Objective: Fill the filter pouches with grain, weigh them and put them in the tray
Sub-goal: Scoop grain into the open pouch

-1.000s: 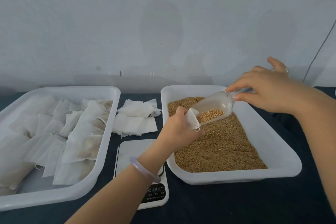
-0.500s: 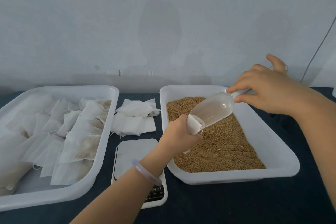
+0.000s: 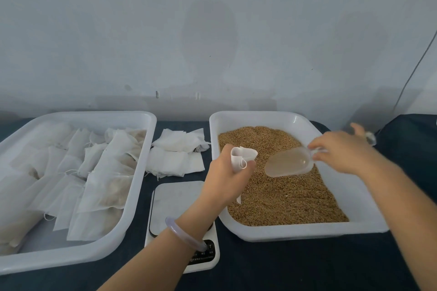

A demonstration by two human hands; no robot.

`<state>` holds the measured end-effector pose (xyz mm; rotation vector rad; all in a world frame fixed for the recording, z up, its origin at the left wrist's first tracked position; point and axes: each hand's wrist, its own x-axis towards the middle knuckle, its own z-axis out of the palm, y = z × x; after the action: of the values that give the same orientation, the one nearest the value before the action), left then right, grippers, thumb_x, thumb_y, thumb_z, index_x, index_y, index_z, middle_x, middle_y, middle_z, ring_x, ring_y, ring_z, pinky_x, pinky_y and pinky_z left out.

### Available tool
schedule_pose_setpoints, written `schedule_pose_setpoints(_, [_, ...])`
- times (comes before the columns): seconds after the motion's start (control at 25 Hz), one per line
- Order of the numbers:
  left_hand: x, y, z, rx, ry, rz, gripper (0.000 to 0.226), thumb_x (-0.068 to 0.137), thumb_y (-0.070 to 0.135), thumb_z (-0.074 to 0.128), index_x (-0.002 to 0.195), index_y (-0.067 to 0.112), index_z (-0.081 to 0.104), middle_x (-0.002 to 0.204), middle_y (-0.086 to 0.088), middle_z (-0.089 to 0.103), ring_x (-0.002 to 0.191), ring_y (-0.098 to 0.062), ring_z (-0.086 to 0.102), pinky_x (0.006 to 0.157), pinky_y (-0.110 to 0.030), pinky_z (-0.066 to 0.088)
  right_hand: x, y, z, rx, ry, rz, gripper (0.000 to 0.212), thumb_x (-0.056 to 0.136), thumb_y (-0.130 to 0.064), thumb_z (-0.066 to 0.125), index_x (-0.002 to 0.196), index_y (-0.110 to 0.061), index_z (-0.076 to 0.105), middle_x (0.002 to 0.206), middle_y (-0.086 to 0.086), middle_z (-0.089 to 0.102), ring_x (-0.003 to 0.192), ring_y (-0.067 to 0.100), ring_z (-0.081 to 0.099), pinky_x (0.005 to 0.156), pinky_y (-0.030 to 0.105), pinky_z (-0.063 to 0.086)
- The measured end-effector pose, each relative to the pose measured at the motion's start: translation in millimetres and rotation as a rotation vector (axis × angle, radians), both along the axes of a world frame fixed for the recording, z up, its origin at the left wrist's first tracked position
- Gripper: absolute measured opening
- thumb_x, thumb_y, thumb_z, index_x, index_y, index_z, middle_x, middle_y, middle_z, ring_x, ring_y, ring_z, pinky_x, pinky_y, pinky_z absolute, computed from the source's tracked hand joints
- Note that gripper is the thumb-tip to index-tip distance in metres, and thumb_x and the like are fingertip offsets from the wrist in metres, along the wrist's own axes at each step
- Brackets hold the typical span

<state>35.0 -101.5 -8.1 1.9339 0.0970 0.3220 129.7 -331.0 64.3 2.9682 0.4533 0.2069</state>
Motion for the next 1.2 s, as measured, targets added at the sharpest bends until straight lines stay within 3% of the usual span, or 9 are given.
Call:
schedule_pose_setpoints(0.12, [-1, 1, -1, -0.085, 0.019, 0.009, 0.023, 0.074, 0.040, 0.059, 0.090, 0.027, 0.050, 0.080, -0.003, 0.069, 0.072, -0.019, 0.067, 0.063, -0.043, 0.057, 4, 19, -46, 0.011, 0.019, 0.030, 0.021, 0.089, -0.042, 0.056, 0.109, -0.040, 0.063, 0.102, -0.022, 0.067, 0.110, 0.009, 0.056, 0.113, 0.052, 0.000])
schedule_pose_setpoints(0.24, [-1, 3, -3, -0.038, -0.007, 0.024, 0.025, 0.075, 0.034, 0.069, 0.088, 0.026, 0.049, 0.075, 0.007, 0.062, 0.059, 0.003, 0.058, 0.052, -0.020, 0.050, 6, 31, -75, 0.211, 0.110, 0.028, 0.023, 0.092, -0.043, 0.051, 0.113, -0.042, 0.061, 0.107, -0.023, 0.065, 0.112, 0.006, 0.055, 0.113, 0.050, 0.003])
schedule_pose_setpoints(0.36, [-2, 2, -3, 0.025, -0.013, 0.011, 0.033, 0.072, 0.026, 0.074, 0.091, 0.019, 0.048, 0.077, 0.011, 0.057, 0.062, 0.003, 0.054, 0.049, -0.013, 0.043, 11, 27, -79, 0.396, 0.191, 0.009, 0.026, 0.090, -0.048, 0.052, 0.114, -0.042, 0.060, 0.115, -0.023, 0.062, 0.115, 0.009, 0.053, 0.113, 0.049, 0.015])
schedule_pose_setpoints(0.44, [-2, 1, -3, 0.047, -0.001, 0.011, 0.033, 0.073, 0.025, 0.073, 0.094, 0.019, 0.049, 0.079, 0.011, 0.056, 0.066, -0.002, 0.054, 0.052, -0.015, 0.045, 11, 19, -73, 0.457, 0.192, 0.023, 0.028, 0.087, -0.050, 0.055, 0.113, -0.042, 0.060, 0.115, -0.022, 0.062, 0.110, 0.008, 0.055, 0.110, 0.049, 0.024])
schedule_pose_setpoints(0.56, [-2, 1, -3, 0.054, 0.011, 0.007, 0.033, 0.073, 0.027, 0.073, 0.096, 0.021, 0.050, 0.081, 0.011, 0.057, 0.070, -0.006, 0.056, 0.059, -0.024, 0.050, 3, 10, -55, 0.602, 0.271, 0.090, 0.029, 0.084, -0.044, 0.059, 0.112, -0.038, 0.061, 0.114, -0.017, 0.064, 0.096, 0.002, 0.057, 0.097, 0.037, 0.041])
schedule_pose_setpoints(0.76, [0, 0, -2, 0.105, 0.041, 0.014, 0.035, 0.074, 0.030, 0.073, 0.098, 0.026, 0.048, 0.083, 0.014, 0.055, 0.077, -0.006, 0.057, 0.070, -0.033, 0.055, -11, -6, 6, 0.727, 0.337, 0.198, 0.022, 0.083, -0.029, 0.065, 0.096, -0.047, 0.062, 0.097, -0.030, 0.063, 0.093, -0.011, 0.056, 0.094, 0.026, 0.038])
schedule_pose_setpoints(0.96, [1, -2, -4, 0.197, 0.056, 0.015, 0.035, 0.076, 0.032, 0.070, 0.101, 0.024, 0.046, 0.083, 0.014, 0.054, 0.081, -0.014, 0.059, 0.071, -0.036, 0.056, -24, -6, 52, 0.575, 0.381, 0.253, 0.021, 0.080, -0.031, 0.068, 0.091, -0.048, 0.065, 0.088, -0.038, 0.063, 0.092, -0.021, 0.054, 0.086, 0.012, 0.036])
schedule_pose_setpoints(1.2, [1, -4, -8, 0.298, 0.032, 0.013, 0.036, 0.077, 0.031, 0.068, 0.102, 0.024, 0.043, 0.083, 0.009, 0.053, 0.081, -0.019, 0.059, 0.067, -0.034, 0.054, -35, 12, 69, 0.296, 0.121, 0.276, 0.018, 0.079, -0.042, 0.066, 0.090, -0.055, 0.059, 0.087, -0.035, 0.052, 0.108, 0.004, 0.046, 0.107, 0.034, 0.027])
